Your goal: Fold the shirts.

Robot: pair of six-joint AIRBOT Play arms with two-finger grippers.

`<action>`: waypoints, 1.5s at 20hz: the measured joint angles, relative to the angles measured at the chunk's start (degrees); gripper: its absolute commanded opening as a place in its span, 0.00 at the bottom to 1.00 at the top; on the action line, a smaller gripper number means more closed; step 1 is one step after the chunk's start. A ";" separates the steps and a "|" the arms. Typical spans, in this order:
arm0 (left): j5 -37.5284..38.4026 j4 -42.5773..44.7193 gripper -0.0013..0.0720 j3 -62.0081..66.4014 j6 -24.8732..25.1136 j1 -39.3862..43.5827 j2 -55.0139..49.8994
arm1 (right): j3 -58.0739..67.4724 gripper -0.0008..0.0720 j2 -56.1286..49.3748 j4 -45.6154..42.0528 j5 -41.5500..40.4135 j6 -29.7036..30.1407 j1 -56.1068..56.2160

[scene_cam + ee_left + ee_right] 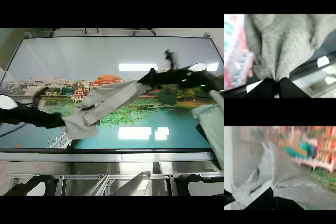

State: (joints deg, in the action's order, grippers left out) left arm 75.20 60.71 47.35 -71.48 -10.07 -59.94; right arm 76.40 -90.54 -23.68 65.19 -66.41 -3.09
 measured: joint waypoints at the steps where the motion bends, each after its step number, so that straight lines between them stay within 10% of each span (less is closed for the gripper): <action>1: 1.09 0.50 0.04 2.36 -0.11 -3.10 2.05 | 0.31 0.03 3.30 -0.02 0.70 -0.04 -3.06; 10: 0.96 1.92 0.05 26.91 0.17 -20.11 15.15 | 1.09 0.03 25.86 0.72 3.98 -0.87 -21.77; 25: 0.85 9.44 0.07 20.24 4.09 3.54 -14.38 | -0.50 0.03 6.27 -7.02 5.16 -0.92 -7.61; 27: 0.37 10.49 0.58 20.41 4.09 3.52 -18.91 | -0.59 0.10 1.84 -7.43 2.82 -0.92 -6.27; 28: 0.48 10.80 0.84 21.44 4.09 2.93 -20.98 | -0.59 0.59 0.50 -7.80 1.05 -0.92 -6.16; 29: 0.83 10.97 1.00 22.75 4.04 2.16 -22.60 | -0.44 0.80 -0.52 -7.82 -0.46 -0.92 -6.36; 30: 1.81 11.13 1.00 24.41 3.30 1.11 -24.13 | -0.07 0.80 -1.18 -7.82 -1.44 -0.90 -6.88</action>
State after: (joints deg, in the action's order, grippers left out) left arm 77.01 71.83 71.77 -68.18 -8.95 -84.07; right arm 76.34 -91.72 -31.51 63.75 -67.31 -9.98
